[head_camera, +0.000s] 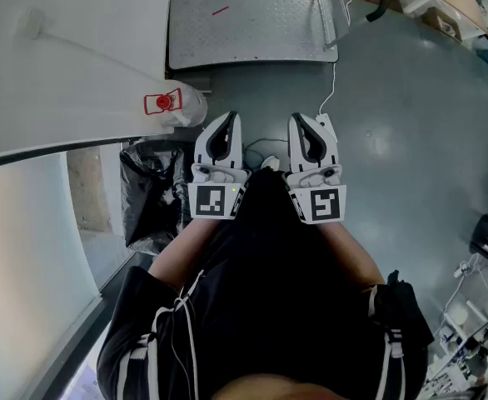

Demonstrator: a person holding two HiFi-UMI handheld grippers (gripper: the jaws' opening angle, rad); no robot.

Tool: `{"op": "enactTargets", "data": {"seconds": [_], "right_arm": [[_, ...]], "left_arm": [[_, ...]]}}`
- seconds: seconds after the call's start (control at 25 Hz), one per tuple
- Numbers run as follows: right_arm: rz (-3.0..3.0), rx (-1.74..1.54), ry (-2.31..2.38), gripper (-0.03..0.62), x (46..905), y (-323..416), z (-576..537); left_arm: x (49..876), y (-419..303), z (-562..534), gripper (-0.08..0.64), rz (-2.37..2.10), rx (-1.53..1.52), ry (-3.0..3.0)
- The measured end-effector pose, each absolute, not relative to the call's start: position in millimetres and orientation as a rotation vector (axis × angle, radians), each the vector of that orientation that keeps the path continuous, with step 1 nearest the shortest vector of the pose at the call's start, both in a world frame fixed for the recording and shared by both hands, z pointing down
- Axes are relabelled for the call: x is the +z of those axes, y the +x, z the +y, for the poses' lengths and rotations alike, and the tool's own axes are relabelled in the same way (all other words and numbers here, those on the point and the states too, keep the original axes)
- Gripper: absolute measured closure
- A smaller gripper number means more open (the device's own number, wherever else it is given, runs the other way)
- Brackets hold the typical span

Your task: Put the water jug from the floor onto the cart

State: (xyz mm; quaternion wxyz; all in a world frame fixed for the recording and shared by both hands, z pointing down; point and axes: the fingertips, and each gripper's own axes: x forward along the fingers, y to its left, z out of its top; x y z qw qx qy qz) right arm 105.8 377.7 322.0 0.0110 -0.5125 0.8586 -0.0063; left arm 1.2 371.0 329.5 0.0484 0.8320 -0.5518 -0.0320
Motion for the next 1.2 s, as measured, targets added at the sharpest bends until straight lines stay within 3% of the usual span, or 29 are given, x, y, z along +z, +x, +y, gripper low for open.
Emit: {"op": "enactTargets", "data": {"seconds": [0.84, 1.2], "right_arm": [[2.774, -0.216, -1.48, 0.572, 357.5, 117.6, 344.8], [2.817, -0.233, -1.479, 0.572, 364.0, 89.4, 301.4]], "left_arm": [[353.3, -33.0, 349.7, 0.541, -1.907, 0.014, 2.353], [361.7, -64.3, 296.9, 0.541, -1.888, 0.016, 2.351]]}}
